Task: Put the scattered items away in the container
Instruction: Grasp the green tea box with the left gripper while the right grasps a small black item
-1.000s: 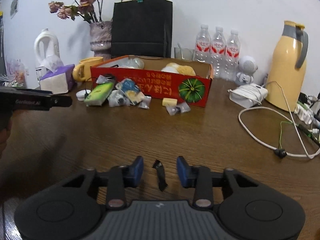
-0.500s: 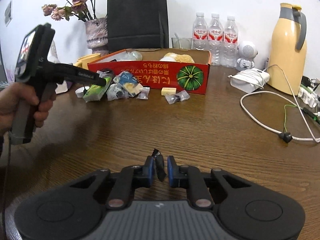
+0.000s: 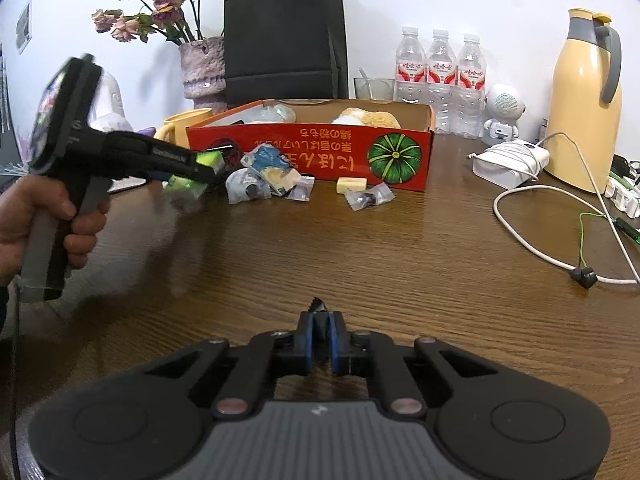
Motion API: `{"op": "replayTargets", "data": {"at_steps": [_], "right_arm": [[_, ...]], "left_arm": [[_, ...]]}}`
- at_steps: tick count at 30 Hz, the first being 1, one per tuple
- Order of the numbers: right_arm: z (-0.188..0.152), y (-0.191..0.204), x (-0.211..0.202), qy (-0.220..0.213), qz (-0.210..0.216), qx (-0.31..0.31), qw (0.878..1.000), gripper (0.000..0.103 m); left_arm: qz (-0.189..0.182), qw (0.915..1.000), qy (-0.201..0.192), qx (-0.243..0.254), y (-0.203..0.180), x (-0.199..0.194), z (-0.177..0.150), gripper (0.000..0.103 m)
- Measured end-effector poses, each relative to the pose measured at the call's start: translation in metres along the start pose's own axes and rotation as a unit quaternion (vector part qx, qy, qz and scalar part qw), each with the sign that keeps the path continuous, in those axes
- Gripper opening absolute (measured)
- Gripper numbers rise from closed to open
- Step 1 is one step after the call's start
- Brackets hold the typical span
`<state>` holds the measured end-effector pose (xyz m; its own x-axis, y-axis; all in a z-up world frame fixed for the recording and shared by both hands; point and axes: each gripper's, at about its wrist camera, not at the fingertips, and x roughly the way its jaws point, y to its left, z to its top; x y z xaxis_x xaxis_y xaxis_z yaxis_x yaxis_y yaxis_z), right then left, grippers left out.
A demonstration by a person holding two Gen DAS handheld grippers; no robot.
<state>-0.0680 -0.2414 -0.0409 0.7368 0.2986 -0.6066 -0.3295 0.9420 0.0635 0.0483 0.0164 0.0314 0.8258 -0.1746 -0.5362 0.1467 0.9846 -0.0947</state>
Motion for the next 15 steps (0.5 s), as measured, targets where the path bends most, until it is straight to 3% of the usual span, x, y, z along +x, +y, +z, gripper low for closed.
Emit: {"op": "replayTargets", "data": {"at_steps": [3,6,11,15], "right_arm": [[0.001,0.003,-0.007,-0.015,-0.003,0.004,1.0,0.007],[0.004,0.005,-0.018,-0.033,-0.007,0.012,0.999,0.007],[0.006,0.006,-0.039,-0.083,-0.021,0.032,0.996,0.007],[0.007,0.004,-0.048,-0.101,-0.031,0.067,0.992,0.007]], "left_arm": [[-0.021,0.999,-0.037,-0.009,0.002,-0.038,-0.003,0.046],[-0.011,0.9975,-0.07,-0.003,0.003,-0.077,-0.014,0.046],[0.031,0.9954,-0.084,0.033,-0.005,-0.125,-0.054,0.046],[0.042,0.9935,-0.091,0.055,-0.015,-0.15,-0.078,0.046]]}}
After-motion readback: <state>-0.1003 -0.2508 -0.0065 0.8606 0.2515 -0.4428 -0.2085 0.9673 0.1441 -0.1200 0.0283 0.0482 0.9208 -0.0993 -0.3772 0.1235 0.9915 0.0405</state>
